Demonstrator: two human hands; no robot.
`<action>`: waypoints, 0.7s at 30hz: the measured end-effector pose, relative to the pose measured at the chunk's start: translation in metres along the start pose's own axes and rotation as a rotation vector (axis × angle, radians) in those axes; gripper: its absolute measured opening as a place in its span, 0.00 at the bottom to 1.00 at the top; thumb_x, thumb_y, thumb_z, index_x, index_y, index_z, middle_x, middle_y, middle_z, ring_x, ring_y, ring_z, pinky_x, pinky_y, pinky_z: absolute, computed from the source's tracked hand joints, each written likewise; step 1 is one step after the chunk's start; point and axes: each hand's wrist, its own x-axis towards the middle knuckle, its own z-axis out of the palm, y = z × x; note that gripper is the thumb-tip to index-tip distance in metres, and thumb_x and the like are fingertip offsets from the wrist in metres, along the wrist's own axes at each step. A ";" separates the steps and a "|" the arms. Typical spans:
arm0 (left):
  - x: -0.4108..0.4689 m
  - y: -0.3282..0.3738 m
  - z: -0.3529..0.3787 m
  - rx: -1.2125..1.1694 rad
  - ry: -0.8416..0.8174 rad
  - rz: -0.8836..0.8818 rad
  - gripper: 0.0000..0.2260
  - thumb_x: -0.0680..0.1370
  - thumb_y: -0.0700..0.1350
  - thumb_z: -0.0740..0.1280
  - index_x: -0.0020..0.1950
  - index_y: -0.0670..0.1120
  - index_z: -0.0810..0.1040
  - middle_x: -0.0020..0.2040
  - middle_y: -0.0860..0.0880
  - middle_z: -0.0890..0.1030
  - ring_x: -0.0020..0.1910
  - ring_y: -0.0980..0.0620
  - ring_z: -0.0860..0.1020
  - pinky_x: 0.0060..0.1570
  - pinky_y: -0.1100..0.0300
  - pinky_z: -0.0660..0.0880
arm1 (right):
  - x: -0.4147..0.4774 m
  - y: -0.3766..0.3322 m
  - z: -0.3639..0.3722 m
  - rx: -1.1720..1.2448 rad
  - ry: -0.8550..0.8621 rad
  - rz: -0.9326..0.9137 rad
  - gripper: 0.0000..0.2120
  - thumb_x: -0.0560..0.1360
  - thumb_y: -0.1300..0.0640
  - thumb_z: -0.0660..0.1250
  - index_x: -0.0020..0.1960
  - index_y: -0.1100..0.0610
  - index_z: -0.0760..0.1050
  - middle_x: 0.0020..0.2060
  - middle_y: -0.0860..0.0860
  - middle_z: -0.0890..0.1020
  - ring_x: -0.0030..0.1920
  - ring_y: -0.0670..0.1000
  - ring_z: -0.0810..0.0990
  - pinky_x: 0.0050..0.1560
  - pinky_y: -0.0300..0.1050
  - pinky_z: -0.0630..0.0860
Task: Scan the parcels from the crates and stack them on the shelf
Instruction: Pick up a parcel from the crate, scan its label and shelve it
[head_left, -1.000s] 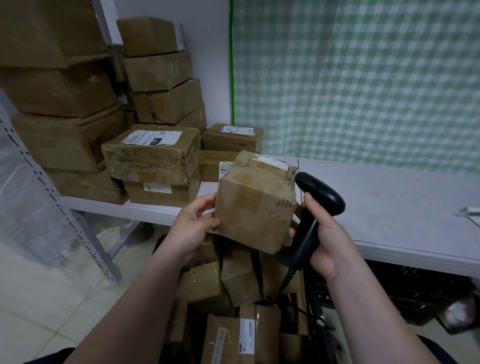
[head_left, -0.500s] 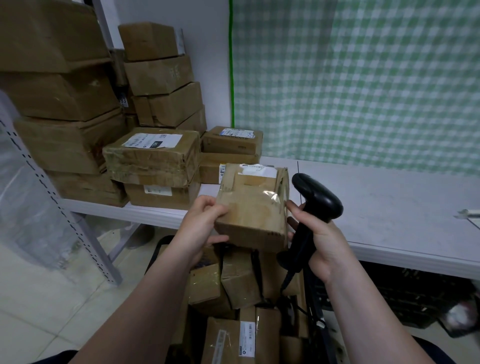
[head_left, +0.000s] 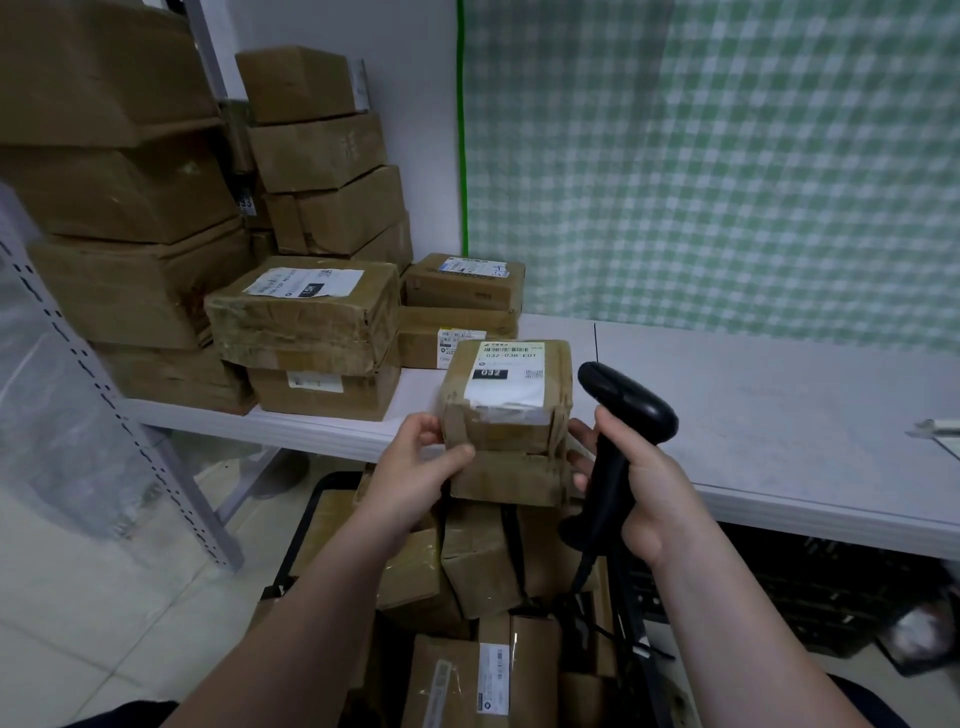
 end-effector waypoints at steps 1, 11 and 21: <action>-0.001 0.000 0.001 -0.029 -0.018 -0.062 0.09 0.77 0.54 0.67 0.55 0.57 0.72 0.59 0.51 0.76 0.57 0.49 0.77 0.58 0.44 0.76 | 0.002 0.002 -0.002 -0.005 0.009 0.011 0.14 0.72 0.51 0.71 0.55 0.55 0.78 0.51 0.51 0.85 0.52 0.52 0.82 0.39 0.42 0.74; 0.012 -0.004 0.018 -0.411 -0.115 -0.401 0.26 0.70 0.61 0.70 0.63 0.57 0.66 0.73 0.40 0.64 0.70 0.34 0.64 0.61 0.36 0.69 | 0.008 0.000 -0.003 -0.042 0.044 -0.003 0.18 0.73 0.52 0.71 0.61 0.57 0.78 0.44 0.50 0.85 0.45 0.50 0.82 0.39 0.44 0.74; 0.015 -0.019 0.025 -0.716 -0.202 -0.429 0.29 0.65 0.54 0.70 0.65 0.47 0.74 0.59 0.39 0.79 0.55 0.37 0.76 0.64 0.35 0.65 | 0.003 -0.010 -0.002 -0.172 -0.052 -0.056 0.09 0.74 0.54 0.70 0.54 0.55 0.79 0.34 0.45 0.84 0.40 0.49 0.80 0.40 0.44 0.74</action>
